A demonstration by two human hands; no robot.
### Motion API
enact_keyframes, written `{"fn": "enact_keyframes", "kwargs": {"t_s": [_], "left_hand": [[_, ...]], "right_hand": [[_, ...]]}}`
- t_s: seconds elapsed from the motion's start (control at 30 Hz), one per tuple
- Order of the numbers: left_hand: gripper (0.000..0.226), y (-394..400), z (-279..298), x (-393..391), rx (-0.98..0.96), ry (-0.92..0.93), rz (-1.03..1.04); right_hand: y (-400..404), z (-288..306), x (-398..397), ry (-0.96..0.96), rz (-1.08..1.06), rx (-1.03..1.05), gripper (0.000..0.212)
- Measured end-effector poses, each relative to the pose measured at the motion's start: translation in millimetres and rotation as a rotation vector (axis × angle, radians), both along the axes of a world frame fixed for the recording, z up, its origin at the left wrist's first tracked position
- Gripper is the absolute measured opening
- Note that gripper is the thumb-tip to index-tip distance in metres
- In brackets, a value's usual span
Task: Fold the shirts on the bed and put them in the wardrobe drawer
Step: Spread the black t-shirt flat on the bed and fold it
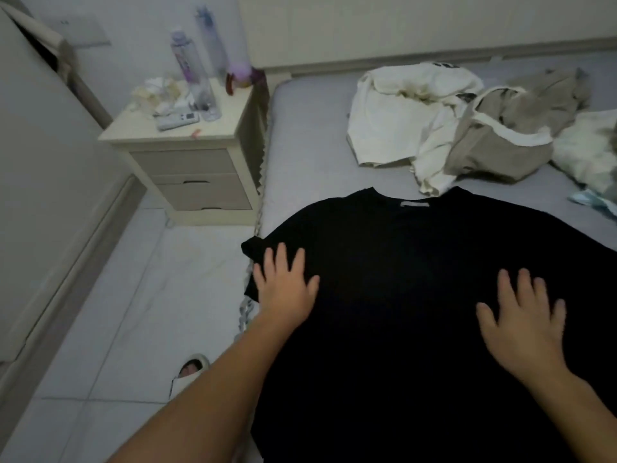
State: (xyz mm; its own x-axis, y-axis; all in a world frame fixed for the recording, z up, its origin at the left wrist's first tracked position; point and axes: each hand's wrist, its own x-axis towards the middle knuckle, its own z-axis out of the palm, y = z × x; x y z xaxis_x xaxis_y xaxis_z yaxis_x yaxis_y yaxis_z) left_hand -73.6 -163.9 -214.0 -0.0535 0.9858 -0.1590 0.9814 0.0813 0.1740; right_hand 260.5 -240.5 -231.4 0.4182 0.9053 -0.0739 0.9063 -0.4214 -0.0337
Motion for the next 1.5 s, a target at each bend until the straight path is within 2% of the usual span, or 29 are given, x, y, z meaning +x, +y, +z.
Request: {"fn": "enact_keyframes", "kwargs": {"t_s": [0.07, 0.17, 0.23, 0.3, 0.33, 0.4, 0.43, 0.53, 0.6, 0.7, 0.77, 0.83, 0.9, 1.0, 1.07, 1.17, 1.23, 1.3, 1.37, 1.5], "left_hand": [[0.068, 20, -2, -34, -0.076, -0.11, 0.145], [0.072, 38, -4, -65, -0.027, -0.274, 0.203], [0.075, 47, -5, -76, 0.022, -0.307, 0.262], [0.075, 59, -8, -86, -0.065, -0.393, 0.433], [0.07, 63, -9, -90, -0.143, -0.51, 0.534], [0.042, 68, -12, -99, -0.238, -0.808, 0.653], [0.03, 68, -13, -103, -0.22, -0.89, 0.667], [0.027, 67, -16, -114, -0.024, -0.99, 0.649], [0.022, 65, -8, -118, 0.086, -1.138, 0.612], [0.033, 60, -2, -119, 0.065, -1.402, 0.652], [0.033, 50, -2, -115, -0.126, -1.353, 0.681], [0.035, 37, -9, -111, -0.293, -1.149, 0.623], [0.041, 28, -17, -112, -0.25, -0.994, 0.543], [0.054, 22, -12, -116, -0.166, -0.907, 0.394], [0.059, 19, -11, -119, -0.116, -0.804, 0.286], [0.036, 13, -11, -128, -0.065, -0.588, 0.164], [0.02, 9, -11, -129, -0.098, -0.581, 0.171], [0.007, 4, -11, -124, -0.123, -0.658, 0.201], [0.03, 0, -13, -117, -0.125, -0.711, 0.2], [0.032, -2, -15, -118, -0.101, -0.708, 0.124]], "right_hand": [[2, 2, -41, 0.041, 0.086, 0.03, 0.072], [5, -17, -101, 0.016, 0.177, -0.038, 0.075], [6, -28, -120, -0.036, 0.161, -0.039, 0.074], [6, -32, -122, -0.04, 0.132, -0.005, 0.073], [5, -32, -119, -0.027, 0.134, 0.014, 0.073], [3, -30, -113, 0.004, 0.17, 0.03, 0.072], [2, -28, -110, 0.017, 0.187, 0.026, 0.072], [-2, -17, -102, 0.023, 0.118, 0.003, 0.071], [-2, -9, -100, 0.004, 0.01, -0.062, 0.073], [2, 4, -115, 0.044, -0.04, -0.125, 0.076], [4, 12, -135, 0.105, 0.038, -0.114, 0.077], [3, 17, -161, 0.191, 0.162, -0.075, 0.076], [6, 20, -188, 0.285, 0.284, -0.009, 0.07], [36, 21, -226, 0.401, 0.422, 0.057, 0.056], [69, 22, -245, 0.413, 0.486, 0.083, 0.051], [122, 24, -261, 0.354, 0.538, 0.084, 0.048], [152, 25, -266, 0.263, 0.554, 0.073, 0.049], [175, 24, -270, 0.167, 0.598, 0.035, 0.05], [188, 21, -274, 0.085, 0.666, -0.011, 0.048], [202, 21, -279, 0.165, 0.637, 0.108, 0.018]]}}
